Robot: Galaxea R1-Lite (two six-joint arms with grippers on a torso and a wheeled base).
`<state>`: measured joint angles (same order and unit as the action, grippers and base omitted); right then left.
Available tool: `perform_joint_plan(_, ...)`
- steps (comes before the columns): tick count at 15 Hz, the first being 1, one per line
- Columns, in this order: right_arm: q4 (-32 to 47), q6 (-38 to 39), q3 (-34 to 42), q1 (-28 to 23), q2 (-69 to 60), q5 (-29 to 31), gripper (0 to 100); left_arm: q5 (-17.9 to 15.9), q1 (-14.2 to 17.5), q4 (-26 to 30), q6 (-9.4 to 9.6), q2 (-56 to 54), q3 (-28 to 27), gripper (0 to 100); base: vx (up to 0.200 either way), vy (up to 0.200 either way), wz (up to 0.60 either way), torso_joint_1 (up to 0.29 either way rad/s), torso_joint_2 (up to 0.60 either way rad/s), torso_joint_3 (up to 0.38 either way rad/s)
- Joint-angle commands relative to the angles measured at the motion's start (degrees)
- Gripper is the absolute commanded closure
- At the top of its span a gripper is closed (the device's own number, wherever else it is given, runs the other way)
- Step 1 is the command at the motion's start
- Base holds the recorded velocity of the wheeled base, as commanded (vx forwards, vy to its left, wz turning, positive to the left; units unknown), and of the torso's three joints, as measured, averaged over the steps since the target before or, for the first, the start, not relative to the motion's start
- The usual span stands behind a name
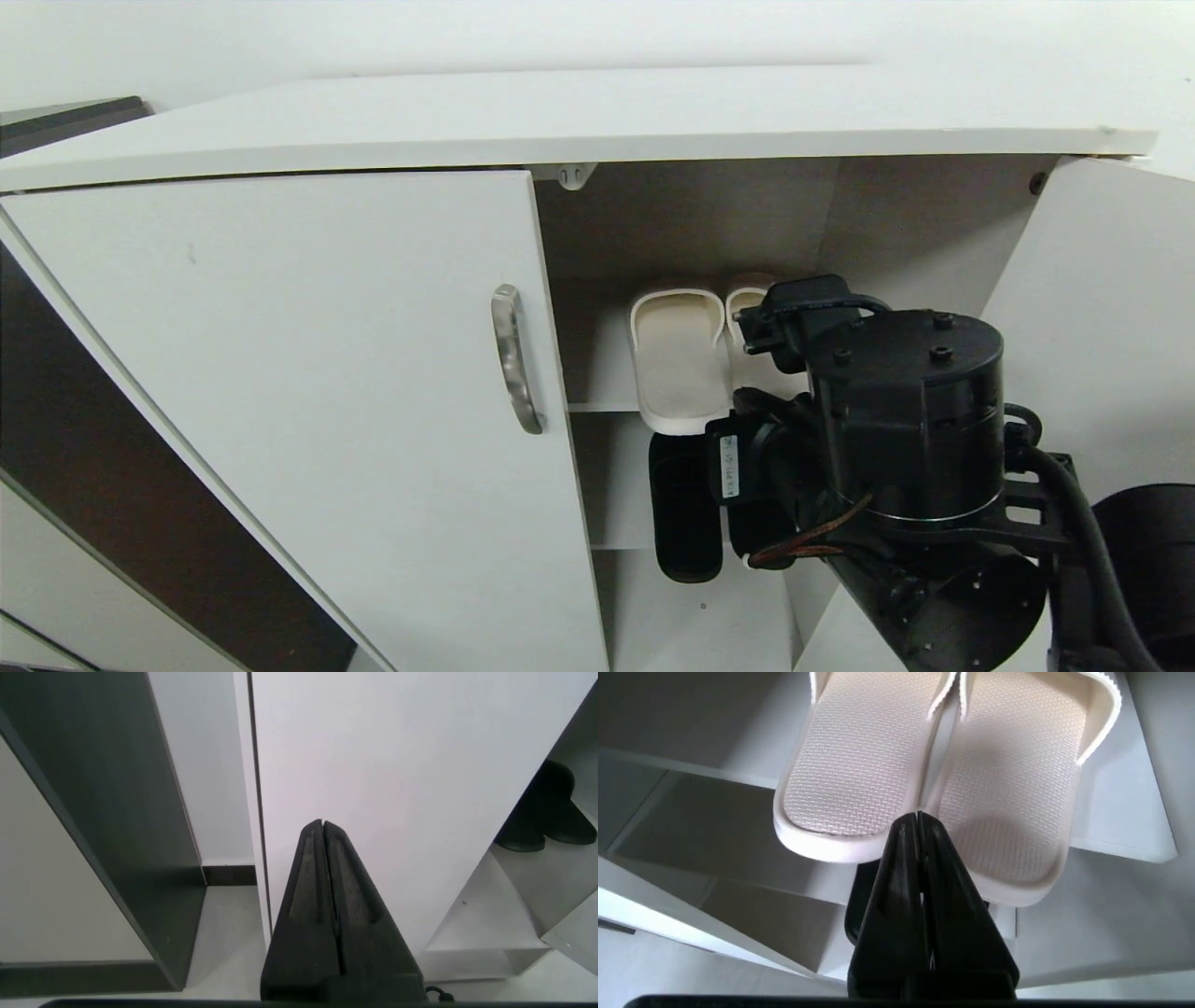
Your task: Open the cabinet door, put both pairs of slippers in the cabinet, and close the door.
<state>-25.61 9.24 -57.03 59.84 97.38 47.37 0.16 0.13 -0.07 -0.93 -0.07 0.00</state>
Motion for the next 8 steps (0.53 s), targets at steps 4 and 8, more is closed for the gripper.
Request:
perform_joint_plan(4, 0.0, -0.1, 0.7, 0.0, 0.2, -0.1, 100, 0.0, 0.0, 0.0, -0.04, 0.1, 0.0, 100, 0.0, 0.0, 0.0, 0.0, 0.0, 0.0)
perform_joint_plan(8, 0.0, -0.1, 1.0, 0.0, 0.2, -0.1, 100, 0.0, 0.0, 0.0, -0.04, 0.1, 0.0, 100, -0.2, 0.0, 0.0, 0.004, 0.0, 0.002)
